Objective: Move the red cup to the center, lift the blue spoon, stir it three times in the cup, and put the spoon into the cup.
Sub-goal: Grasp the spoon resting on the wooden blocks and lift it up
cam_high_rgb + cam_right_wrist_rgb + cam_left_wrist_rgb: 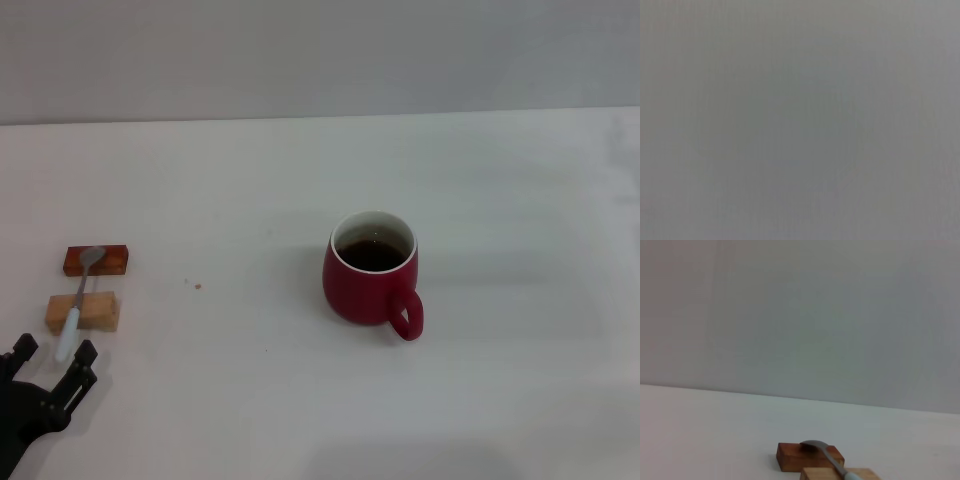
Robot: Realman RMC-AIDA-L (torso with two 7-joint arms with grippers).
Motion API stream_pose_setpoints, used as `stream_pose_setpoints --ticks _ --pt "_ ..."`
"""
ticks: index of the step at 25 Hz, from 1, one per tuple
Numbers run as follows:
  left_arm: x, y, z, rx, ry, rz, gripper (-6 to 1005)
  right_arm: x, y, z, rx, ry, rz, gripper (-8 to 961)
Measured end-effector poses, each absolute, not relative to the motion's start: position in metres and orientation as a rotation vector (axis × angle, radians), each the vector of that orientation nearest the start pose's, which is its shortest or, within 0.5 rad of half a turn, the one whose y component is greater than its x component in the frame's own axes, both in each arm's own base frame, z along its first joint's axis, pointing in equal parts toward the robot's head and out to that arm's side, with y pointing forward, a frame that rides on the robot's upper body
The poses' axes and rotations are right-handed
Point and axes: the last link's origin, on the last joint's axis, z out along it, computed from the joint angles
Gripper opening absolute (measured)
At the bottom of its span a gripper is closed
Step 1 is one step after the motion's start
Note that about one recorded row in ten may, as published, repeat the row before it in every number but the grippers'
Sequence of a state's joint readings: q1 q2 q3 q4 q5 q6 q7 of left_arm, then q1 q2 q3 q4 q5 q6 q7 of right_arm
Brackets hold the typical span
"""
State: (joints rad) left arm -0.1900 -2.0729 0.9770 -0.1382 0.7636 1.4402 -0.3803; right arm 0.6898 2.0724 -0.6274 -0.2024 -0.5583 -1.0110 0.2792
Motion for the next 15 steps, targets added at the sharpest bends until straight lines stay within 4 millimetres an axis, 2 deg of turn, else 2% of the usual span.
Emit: stream_pose_setpoints --ticks 6,12,15 --pt "-0.384 0.195 -0.036 -1.732 -0.793 -0.713 763 0.291 0.427 0.072 -1.372 0.473 0.77 390" --pt "-0.382 0.2 -0.037 -1.738 -0.798 -0.722 534 0.292 0.426 0.073 -1.368 0.471 0.772 390" --pt "-0.38 0.203 -0.037 -1.741 -0.796 -0.727 511 0.291 0.426 0.073 -1.367 0.468 0.775 390"
